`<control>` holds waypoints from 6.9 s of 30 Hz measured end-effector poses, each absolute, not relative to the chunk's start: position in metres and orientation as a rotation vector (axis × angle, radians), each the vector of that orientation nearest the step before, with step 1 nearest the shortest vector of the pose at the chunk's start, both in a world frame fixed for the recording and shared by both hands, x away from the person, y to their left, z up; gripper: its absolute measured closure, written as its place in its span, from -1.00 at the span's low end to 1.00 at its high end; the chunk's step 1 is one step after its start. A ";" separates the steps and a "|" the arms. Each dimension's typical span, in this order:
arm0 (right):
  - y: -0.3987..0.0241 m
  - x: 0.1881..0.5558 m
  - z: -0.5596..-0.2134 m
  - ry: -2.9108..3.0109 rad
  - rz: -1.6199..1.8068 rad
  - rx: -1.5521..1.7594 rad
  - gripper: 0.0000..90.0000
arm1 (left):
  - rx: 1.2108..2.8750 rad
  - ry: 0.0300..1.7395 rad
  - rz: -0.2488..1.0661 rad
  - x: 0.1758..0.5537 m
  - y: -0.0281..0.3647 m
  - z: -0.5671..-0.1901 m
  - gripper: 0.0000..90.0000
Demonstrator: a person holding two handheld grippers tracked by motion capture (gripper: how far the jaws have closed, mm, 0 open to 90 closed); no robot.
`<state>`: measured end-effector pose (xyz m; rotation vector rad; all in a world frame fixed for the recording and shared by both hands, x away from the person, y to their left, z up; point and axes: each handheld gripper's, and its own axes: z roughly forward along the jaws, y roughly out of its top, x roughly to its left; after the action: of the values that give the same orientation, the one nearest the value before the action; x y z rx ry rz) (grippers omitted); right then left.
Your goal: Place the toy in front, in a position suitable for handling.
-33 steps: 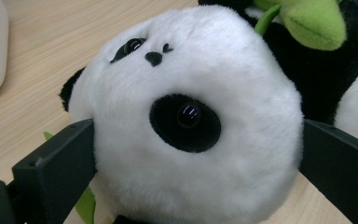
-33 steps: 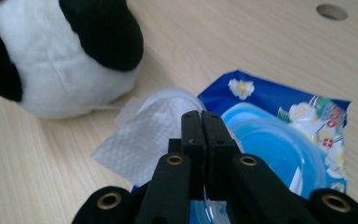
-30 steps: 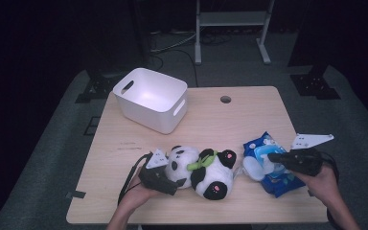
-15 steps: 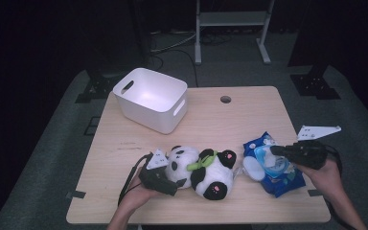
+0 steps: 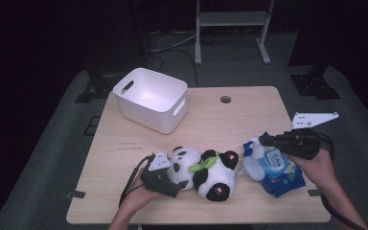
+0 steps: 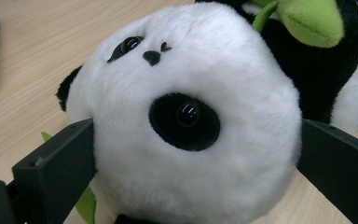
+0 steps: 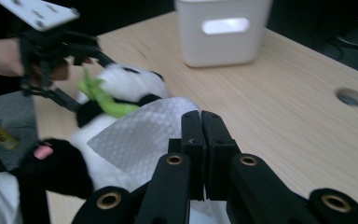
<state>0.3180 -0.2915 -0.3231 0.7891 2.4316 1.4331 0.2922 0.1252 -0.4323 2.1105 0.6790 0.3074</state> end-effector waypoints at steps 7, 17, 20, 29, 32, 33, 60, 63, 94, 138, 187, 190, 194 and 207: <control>-0.233 0.317 -0.305 2.528 1.485 0.604 0.95 | 2.111 0.679 0.310 0.292 0.125 -0.432 -1.00; -0.180 0.314 -0.301 2.622 1.594 0.455 0.95 | 2.114 0.674 0.308 0.292 0.125 -0.432 -1.00; -0.172 0.311 -0.307 2.657 1.553 0.435 0.94 | 2.115 0.673 0.308 0.292 0.125 -0.432 -1.00; -0.147 0.305 -0.353 2.778 1.200 0.444 0.28 | 2.134 0.670 0.306 0.291 0.124 -0.430 -1.00; -0.142 0.302 -0.365 2.788 1.073 0.450 0.28 | 2.149 0.659 0.298 0.290 0.124 -0.429 -1.00; -0.143 0.302 -0.368 2.785 1.063 0.454 0.31 | 2.149 0.659 0.299 0.289 0.124 -0.429 -1.00; -0.180 0.299 -0.380 2.870 1.106 0.194 0.77 | 2.169 0.403 0.203 0.311 0.136 -0.412 -0.89; -0.175 0.300 -0.379 2.875 1.101 0.216 0.61 | 2.217 0.414 0.117 0.311 0.133 -0.423 -0.81; -0.169 0.300 -0.377 2.814 1.185 0.447 0.49 | 2.278 0.394 0.085 0.287 0.133 -0.421 -0.79; -0.171 0.299 -0.373 2.792 1.211 0.413 0.81 | 2.208 0.384 0.110 0.300 0.139 -0.434 -0.89; -0.097 0.301 -0.364 2.886 1.203 0.242 0.82 | 2.207 0.406 0.095 0.299 0.136 -0.439 -0.89; -0.095 0.299 -0.363 2.887 1.179 0.214 0.82 | 2.203 0.404 0.096 0.299 0.137 -0.439 -0.89; -0.100 0.295 -0.362 2.897 1.139 0.202 0.82 | 2.195 0.401 0.095 0.299 0.138 -0.438 -0.89; -0.103 0.281 -0.357 2.892 1.096 0.187 0.81 | 2.210 0.374 0.024 0.300 0.152 -0.442 -0.89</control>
<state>0.2807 -0.1031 -0.3571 0.1871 2.8920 1.0963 0.3004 0.1518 -0.4420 2.2100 0.3744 0.0241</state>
